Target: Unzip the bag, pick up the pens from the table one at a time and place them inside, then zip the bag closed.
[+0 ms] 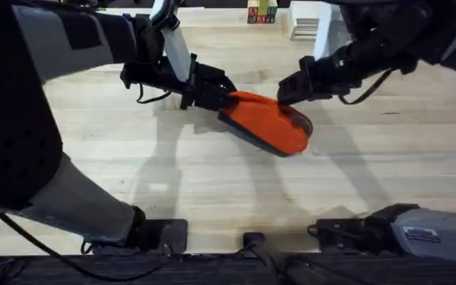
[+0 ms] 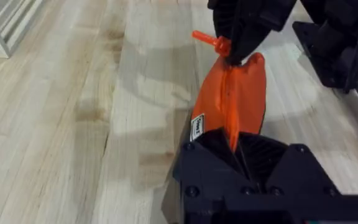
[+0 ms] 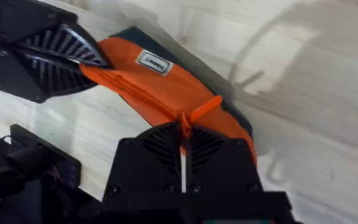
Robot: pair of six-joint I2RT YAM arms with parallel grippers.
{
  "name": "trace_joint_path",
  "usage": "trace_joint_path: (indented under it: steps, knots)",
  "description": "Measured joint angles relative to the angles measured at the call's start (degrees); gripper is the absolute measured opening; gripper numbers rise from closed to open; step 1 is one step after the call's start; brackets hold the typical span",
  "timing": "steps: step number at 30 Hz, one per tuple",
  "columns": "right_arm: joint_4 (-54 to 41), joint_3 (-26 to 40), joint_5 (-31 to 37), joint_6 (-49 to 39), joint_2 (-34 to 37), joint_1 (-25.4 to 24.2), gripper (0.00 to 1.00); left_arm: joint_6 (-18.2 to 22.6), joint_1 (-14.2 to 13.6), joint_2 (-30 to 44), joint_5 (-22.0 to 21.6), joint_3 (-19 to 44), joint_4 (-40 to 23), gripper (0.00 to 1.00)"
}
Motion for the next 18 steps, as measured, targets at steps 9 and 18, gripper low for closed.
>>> trace_joint_path:
  steps: [9,18]
  knots:
    - [-5.69,-0.02,2.33,-1.28,0.00,-5.92,0.034,-0.02,0.39,0.02,-1.59,-0.04,-0.06,0.044]
    - [-8.40,-0.07,3.02,-1.47,0.00,-13.46,0.034,-0.02,0.44,0.02,-2.29,-0.04,0.00,0.044]
